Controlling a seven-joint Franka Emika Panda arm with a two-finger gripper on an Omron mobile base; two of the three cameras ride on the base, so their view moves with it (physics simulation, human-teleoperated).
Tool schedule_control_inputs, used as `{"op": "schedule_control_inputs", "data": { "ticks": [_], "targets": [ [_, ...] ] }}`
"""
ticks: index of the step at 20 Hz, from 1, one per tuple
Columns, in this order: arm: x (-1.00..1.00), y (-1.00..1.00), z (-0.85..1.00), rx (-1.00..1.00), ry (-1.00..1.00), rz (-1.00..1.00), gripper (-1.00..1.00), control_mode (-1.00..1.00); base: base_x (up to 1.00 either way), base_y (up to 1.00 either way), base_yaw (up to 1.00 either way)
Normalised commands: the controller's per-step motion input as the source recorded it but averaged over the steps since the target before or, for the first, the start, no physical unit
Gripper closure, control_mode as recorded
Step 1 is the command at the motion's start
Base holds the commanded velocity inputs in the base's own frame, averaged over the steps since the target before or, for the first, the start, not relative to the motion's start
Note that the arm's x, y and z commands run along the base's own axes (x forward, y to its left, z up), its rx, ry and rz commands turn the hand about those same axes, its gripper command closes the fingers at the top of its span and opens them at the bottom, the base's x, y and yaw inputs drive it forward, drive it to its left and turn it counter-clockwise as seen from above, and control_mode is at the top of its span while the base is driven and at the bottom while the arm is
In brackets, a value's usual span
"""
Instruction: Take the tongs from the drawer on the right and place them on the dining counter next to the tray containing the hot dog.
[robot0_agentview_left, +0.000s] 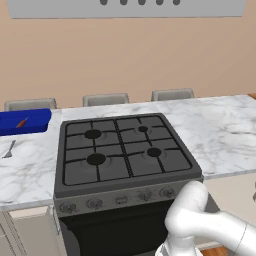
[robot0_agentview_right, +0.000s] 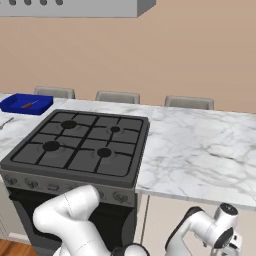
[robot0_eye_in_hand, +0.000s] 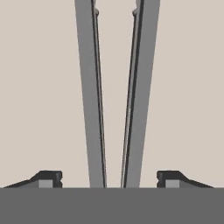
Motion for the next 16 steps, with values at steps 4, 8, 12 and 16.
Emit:
{"op": "schedule_control_inputs", "data": {
  "ticks": [4,8,12,16],
  "targets": [
    [-0.12,0.00,0.01,0.00,0.00,0.00,1.00,-1.00,0.00,0.00,0.00],
    [-0.19,0.00,0.24,0.00,-0.03,0.00,1.00,-1.00,0.00,0.00,0.00],
    [-0.09,0.01,0.41,0.00,-0.11,0.00,1.00,-1.00,0.00,0.00,0.00],
    [-0.09,0.03,0.43,0.00,-0.14,0.01,1.00,-1.00,0.00,0.00,0.00]
  ]
}}
